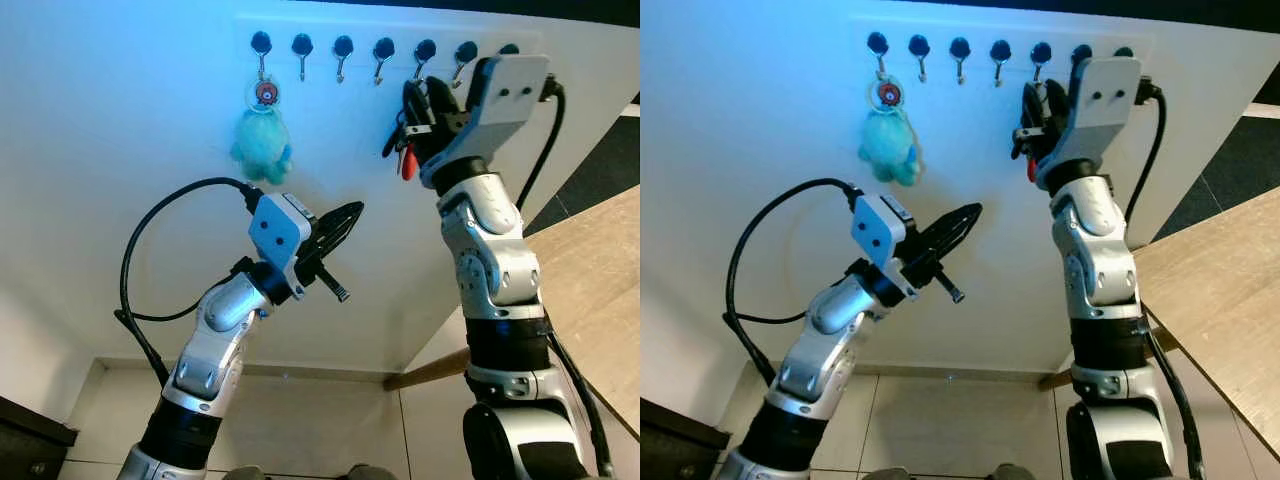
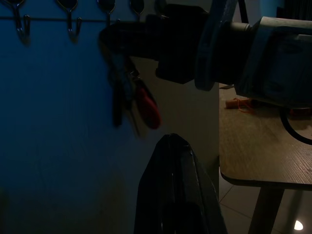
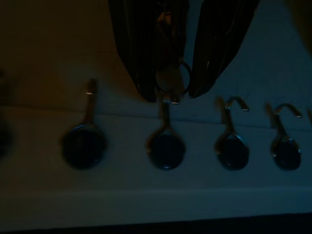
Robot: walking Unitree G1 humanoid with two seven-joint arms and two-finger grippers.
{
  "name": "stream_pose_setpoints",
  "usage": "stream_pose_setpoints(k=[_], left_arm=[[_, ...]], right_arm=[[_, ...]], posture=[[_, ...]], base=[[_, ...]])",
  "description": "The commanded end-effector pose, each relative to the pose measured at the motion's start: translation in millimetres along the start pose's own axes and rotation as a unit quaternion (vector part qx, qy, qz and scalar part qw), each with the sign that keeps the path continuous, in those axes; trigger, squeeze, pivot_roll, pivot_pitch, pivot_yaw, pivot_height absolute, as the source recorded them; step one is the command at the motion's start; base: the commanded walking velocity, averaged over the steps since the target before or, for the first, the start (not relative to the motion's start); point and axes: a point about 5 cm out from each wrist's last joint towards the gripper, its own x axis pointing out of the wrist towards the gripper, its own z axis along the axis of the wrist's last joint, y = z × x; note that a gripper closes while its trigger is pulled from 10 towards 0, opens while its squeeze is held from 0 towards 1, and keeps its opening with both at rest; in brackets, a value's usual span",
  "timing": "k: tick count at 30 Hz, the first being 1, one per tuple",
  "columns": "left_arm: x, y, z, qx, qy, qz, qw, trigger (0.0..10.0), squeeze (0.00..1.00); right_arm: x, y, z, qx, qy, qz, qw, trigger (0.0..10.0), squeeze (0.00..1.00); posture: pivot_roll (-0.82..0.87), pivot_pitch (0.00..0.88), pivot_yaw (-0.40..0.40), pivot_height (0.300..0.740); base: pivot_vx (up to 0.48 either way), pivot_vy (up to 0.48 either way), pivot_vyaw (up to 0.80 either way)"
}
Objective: Hang keys on a hook
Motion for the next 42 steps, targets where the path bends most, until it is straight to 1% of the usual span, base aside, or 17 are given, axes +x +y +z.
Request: stream_pose_setpoints(k=[1, 7, 14, 19, 26, 33, 34, 42], left_arm=[[2.3, -1.8, 2.7, -0.002, -0.004, -0.005, 1.0, 10.0, 0.0], [2.2, -3.3, 1.5, -0.002, 0.0, -0.009, 1.0, 10.0, 0.0], [2.1, -4.6, 0.9, -0.001, 0.002, -0.013, 1.0, 10.0, 0.0], [3.6, -5.7, 1.0, -0.001, 0.002, -0.016, 1.0, 10.0, 0.0], [5.3, -2.6, 5.6, -0.002, -0.009, -0.008, 1.0, 10.0, 0.0], [6.1, -2.1, 7.6, -0.002, -0.012, -0.006, 1.0, 10.0, 0.0], [6.2, -2.2, 7.7, -0.003, -0.012, -0.007, 1.0, 10.0, 0.0], [6.3, -2.0, 7.8, -0.004, -0.012, -0.007, 1.0, 10.0, 0.0]], right_arm=[[1.8, 4.6, -2.3, 0.002, 0.013, 0.015, 1.0, 10.0, 0.0], [-2.1, 9.7, -11.6, 0.001, 0.036, 0.028, 0.999, 10.0, 0.0], [-5.8, 9.9, -15.4, 0.003, 0.046, 0.028, 0.999, 10.0, 0.0], [-12.8, 5.6, -23.7, 0.002, 0.052, 0.01, 0.999, 10.0, 0.0], [-13.7, 1.5, -23.1, 0.009, 0.046, -0.005, 0.999, 10.0, 0.0], [-12.8, 1.3, -20.7, 0.016, 0.039, -0.006, 0.999, 10.0, 0.0], [-12.6, 0.5, -20.1, 0.016, 0.037, -0.01, 0.999, 10.0, 1.0], [-11.9, -3.3, -17.9, 0.015, 0.031, -0.021, 0.999, 10.0, 1.0]], posture=[[0.03, 0.08, -0.041, 0.74], [0.03, 0.076, -0.043, 0.74], [0.03, 0.074, -0.041, 0.74], [0.03, 0.075, -0.04, 0.74], [0.03, 0.079, -0.039, 0.74], [0.03, 0.08, -0.039, 0.74], [0.03, 0.082, -0.04, 0.74], [0.03, 0.085, -0.038, 0.74]], base=[[0.0, 0.0, 0.0], [0.0, 0.0, 0.0], [0.0, 0.0, 0.0], [0.0, 0.0, 0.0], [0.0, 0.0, 0.0], [0.0, 0.0, 0.0], [0.0, 0.0, 0.0], [0.0, 0.0, 0.0]])
